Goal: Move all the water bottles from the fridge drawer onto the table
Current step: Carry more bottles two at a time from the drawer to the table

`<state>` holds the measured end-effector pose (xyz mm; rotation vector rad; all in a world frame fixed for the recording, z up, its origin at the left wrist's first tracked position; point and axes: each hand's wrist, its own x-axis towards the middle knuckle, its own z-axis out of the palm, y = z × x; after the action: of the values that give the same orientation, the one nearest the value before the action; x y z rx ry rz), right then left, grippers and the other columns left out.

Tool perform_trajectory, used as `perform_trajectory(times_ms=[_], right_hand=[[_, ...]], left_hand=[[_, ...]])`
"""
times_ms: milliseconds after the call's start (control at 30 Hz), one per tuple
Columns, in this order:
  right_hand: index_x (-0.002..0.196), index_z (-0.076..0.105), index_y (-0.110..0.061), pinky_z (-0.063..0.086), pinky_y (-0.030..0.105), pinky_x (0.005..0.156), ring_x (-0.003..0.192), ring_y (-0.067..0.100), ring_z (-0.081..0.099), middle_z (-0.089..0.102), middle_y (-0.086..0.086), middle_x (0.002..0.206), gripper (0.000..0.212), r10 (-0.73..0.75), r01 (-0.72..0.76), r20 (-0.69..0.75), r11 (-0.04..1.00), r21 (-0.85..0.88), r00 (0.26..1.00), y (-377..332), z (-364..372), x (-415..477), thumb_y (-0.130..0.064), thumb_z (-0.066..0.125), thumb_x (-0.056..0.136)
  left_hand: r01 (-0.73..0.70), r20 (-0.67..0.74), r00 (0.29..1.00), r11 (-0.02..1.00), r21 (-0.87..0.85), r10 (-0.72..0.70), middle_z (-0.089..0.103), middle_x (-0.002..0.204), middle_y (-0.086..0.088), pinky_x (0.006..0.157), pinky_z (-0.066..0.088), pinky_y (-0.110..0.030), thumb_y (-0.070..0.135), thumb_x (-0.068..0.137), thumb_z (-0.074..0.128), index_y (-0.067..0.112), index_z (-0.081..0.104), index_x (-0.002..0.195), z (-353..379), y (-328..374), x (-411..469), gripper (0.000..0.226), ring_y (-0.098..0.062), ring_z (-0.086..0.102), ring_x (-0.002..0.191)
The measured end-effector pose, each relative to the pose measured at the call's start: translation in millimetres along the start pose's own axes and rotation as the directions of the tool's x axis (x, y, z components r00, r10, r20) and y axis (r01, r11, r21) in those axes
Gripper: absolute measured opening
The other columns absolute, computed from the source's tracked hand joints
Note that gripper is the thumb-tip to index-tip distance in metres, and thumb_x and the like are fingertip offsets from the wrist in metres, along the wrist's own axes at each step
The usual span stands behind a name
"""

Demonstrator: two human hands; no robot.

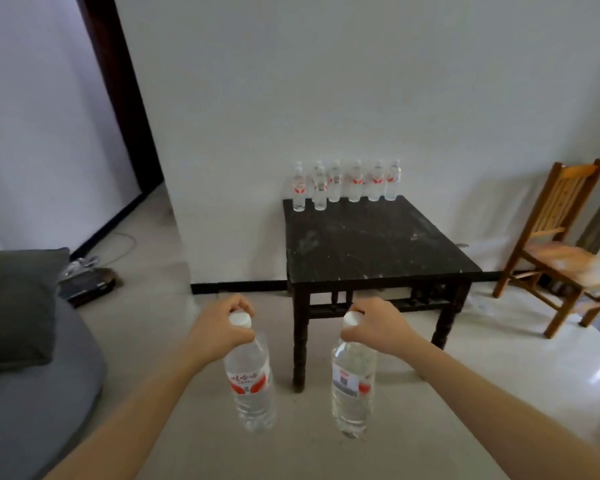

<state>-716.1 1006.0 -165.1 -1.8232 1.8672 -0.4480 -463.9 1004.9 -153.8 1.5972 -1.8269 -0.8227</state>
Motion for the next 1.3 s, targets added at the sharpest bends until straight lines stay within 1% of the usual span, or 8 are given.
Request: perform_trajectory(times_ms=[167,333,467,567,700,833,1000,1300], right_hand=[[0.099,0.061,-0.017,0.053,0.029,0.076,0.086,0.015,0.061,0.063,0.0,0.092,0.03,-0.067,0.067,0.04,0.998,-0.003,0.997,-42,-6,97,-0.029,0.07,0.073],[0.098,0.061,-0.013,0.049,0.03,0.07,0.084,0.019,0.06,0.062,0.002,0.091,0.028,-0.134,0.135,0.014,0.991,-0.02,0.991,-82,5,187,-0.024,0.068,0.073],[0.099,0.062,-0.012,0.051,0.034,0.076,0.09,0.023,0.061,0.064,0.005,0.098,0.029,-0.143,0.143,0.001,0.99,-0.017,0.99,-112,22,260,-0.024,0.067,0.072],[0.1,0.062,-0.013,0.054,0.036,0.079,0.089,0.02,0.061,0.064,0.004,0.098,0.032,-0.109,0.109,0.011,0.994,-0.004,0.994,-132,35,307,-0.027,0.069,0.072],[0.098,0.063,-0.012,0.053,0.029,0.077,0.085,0.017,0.062,0.065,0.004,0.092,0.028,-0.028,0.027,0.011,0.999,0.019,1.0,-164,53,371,-0.024,0.07,0.074],[0.095,0.063,-0.014,0.052,0.03,0.075,0.085,0.017,0.062,0.065,0.002,0.091,0.025,0.068,-0.068,-0.041,0.998,0.012,0.997,-194,57,420,-0.024,0.069,0.073],[0.092,0.058,-0.024,0.055,0.03,0.078,0.083,0.012,0.06,0.062,-0.005,0.091,0.022,0.143,-0.145,-0.097,0.989,-0.014,0.985,-203,44,459,-0.027,0.069,0.073],[0.086,0.059,-0.025,0.052,0.026,0.075,0.083,0.01,0.06,0.063,-0.005,0.087,0.021,0.197,-0.207,-0.143,0.977,-0.054,0.97,-164,4,556,-0.03,0.071,0.07]], left_hand=[[0.046,-0.057,0.997,0.999,0.028,-0.044,0.056,0.077,0.008,0.057,0.039,-0.022,0.004,0.068,0.067,0.028,0.053,0.073,-33,-22,68,0.028,-0.015,0.053,0.071],[0.069,-0.171,0.983,0.996,0.051,-0.059,0.055,0.077,0.009,0.057,0.037,-0.021,0.005,0.068,0.07,0.029,0.051,0.071,-73,-52,129,0.031,-0.013,0.052,0.072],[0.091,-0.205,0.976,0.994,0.057,-0.077,0.056,0.08,0.008,0.058,0.039,-0.023,0.005,0.065,0.07,0.03,0.052,0.071,-110,-89,187,0.032,-0.016,0.054,0.075],[0.09,-0.167,0.983,0.993,0.081,-0.076,0.055,0.078,0.01,0.057,0.038,-0.02,0.003,0.067,0.069,0.028,0.054,0.072,-133,-117,234,0.029,-0.008,0.051,0.071],[0.078,-0.059,0.996,0.992,0.1,-0.072,0.059,0.08,0.006,0.061,0.044,-0.023,0.005,0.065,0.07,0.03,0.054,0.07,-167,-166,316,0.029,-0.012,0.055,0.074],[-0.016,0.021,1.0,0.991,0.134,0.014,0.056,0.076,0.011,0.059,0.038,-0.02,0.008,0.065,0.07,0.032,0.049,0.066,-200,-195,397,0.032,-0.015,0.053,0.076],[-0.143,0.037,0.99,0.969,0.199,0.138,0.055,0.088,0.002,0.062,0.035,-0.025,0.013,0.069,0.068,0.037,0.041,0.065,-207,-195,484,0.037,-0.017,0.051,0.08],[-0.213,0.186,0.96,0.977,-0.008,0.21,0.055,0.084,0.004,0.06,0.041,-0.021,0.007,0.07,0.068,0.023,0.054,0.078,-156,-161,614,0.023,-0.015,0.053,0.078]])
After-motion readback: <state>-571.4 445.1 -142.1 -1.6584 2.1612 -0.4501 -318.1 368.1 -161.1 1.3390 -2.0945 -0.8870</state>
